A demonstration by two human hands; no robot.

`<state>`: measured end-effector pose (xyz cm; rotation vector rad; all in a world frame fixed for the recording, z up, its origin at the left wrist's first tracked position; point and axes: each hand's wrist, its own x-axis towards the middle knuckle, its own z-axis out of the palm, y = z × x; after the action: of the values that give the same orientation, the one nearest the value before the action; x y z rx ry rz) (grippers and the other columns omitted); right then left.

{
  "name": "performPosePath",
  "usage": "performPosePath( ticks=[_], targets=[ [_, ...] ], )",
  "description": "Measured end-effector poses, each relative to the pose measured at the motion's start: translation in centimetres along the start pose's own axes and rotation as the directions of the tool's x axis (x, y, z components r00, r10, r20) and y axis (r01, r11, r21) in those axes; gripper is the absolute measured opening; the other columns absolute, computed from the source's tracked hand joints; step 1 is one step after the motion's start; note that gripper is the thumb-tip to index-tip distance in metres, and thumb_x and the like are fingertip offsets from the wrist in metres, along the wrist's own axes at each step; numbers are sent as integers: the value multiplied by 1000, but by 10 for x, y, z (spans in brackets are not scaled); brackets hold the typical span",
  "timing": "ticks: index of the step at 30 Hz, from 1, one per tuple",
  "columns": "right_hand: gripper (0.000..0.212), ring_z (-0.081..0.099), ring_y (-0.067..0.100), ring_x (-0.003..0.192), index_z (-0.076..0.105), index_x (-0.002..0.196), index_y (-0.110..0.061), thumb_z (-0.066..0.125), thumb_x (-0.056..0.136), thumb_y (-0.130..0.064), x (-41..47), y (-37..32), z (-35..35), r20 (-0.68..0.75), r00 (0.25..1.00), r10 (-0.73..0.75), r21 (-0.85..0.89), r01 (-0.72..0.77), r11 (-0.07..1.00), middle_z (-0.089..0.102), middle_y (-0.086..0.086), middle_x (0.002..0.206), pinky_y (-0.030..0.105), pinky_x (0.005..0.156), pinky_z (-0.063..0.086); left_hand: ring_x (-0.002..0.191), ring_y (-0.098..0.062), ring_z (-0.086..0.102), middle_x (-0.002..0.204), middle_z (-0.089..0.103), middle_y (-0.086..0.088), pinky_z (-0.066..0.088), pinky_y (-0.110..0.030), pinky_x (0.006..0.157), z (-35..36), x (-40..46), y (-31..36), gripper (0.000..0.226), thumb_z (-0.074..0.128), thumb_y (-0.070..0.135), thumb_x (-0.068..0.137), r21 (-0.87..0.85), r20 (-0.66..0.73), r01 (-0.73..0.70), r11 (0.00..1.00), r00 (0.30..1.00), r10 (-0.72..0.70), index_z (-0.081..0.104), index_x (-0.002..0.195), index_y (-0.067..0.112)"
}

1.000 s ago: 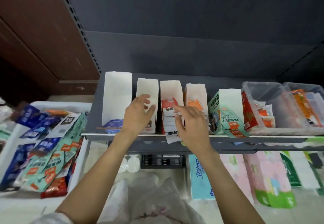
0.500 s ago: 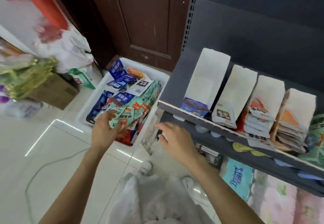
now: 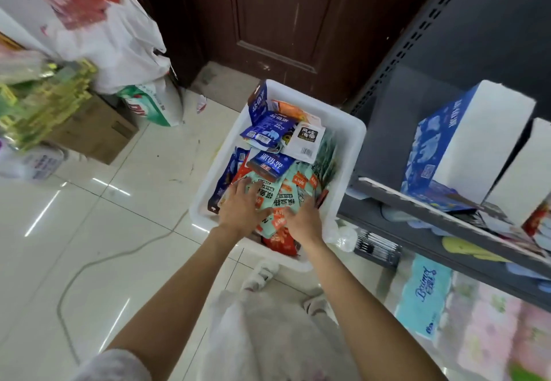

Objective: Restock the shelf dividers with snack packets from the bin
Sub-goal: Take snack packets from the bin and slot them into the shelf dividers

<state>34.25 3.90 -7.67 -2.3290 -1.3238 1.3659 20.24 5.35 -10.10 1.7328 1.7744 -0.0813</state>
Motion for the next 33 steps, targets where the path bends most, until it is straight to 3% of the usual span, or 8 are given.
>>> performPosePath(
  ticks=[5,7,10,15,20,28,31,33],
  targets=[
    [37,61,20,81,51,118,1,61,92,-24,15,-4,5,-94,971,222,269,-190,944,64,14,111,17,52,43,143,-28,19,155,24,-4,24,-49,115,-1,2,-8,75,56,56,86,-31,2,-39,999,999,39,27,148,26],
    [34,62,22,91,57,115,-4,60,91,-27,17,-5,8,-66,967,246,318,-213,924,65,10,110,24,67,48,143,-28,20,155,24,-4,25,-47,114,-7,2,-12,74,56,55,87,-67,19,-48,997,999,49,27,148,26],
    [34,61,27,98,52,110,-3,60,90,-29,14,-9,10,-90,963,256,365,-207,907,63,11,111,39,85,52,142,-28,21,156,24,-4,27,-46,113,-12,3,-17,71,55,53,88,-87,47,-61,994,997,65,27,148,26],
    [16,62,30,92,44,96,-8,56,93,-18,7,-13,3,-231,962,148,278,-81,957,57,4,86,47,83,52,141,-26,24,155,24,-2,32,-48,111,-16,1,-15,67,52,51,90,-99,55,-51,994,997,57,28,147,26],
    [15,51,18,74,43,88,-7,51,96,-16,-4,-4,-16,-261,962,85,135,-51,990,44,-4,72,33,65,40,141,-24,25,156,23,0,34,-47,110,-12,1,-20,66,54,48,90,-122,52,-29,992,998,36,30,147,26],
    [16,62,17,75,48,84,-10,64,85,-10,-30,21,-48,-317,943,106,304,-5,953,63,5,85,18,51,40,141,-26,24,155,24,-3,34,-47,110,-7,0,-24,65,58,44,89,-114,11,-33,993,999,35,34,146,24],
    [20,55,5,59,46,78,-9,64,85,-6,-43,24,-62,-346,932,108,363,27,931,58,0,71,9,43,36,138,-27,28,151,32,-5,34,-46,108,-7,-6,-20,58,60,40,89,-143,-87,-64,988,995,52,42,141,21],
    [26,55,10,57,44,73,-11,66,83,-3,-50,25,-69,-381,917,118,439,68,896,56,-2,65,16,50,42,135,-25,33,147,38,-5,37,-43,105,-7,-15,-15,51,57,39,91,-226,-177,-85,970,983,45,48,137,19]
  ],
)
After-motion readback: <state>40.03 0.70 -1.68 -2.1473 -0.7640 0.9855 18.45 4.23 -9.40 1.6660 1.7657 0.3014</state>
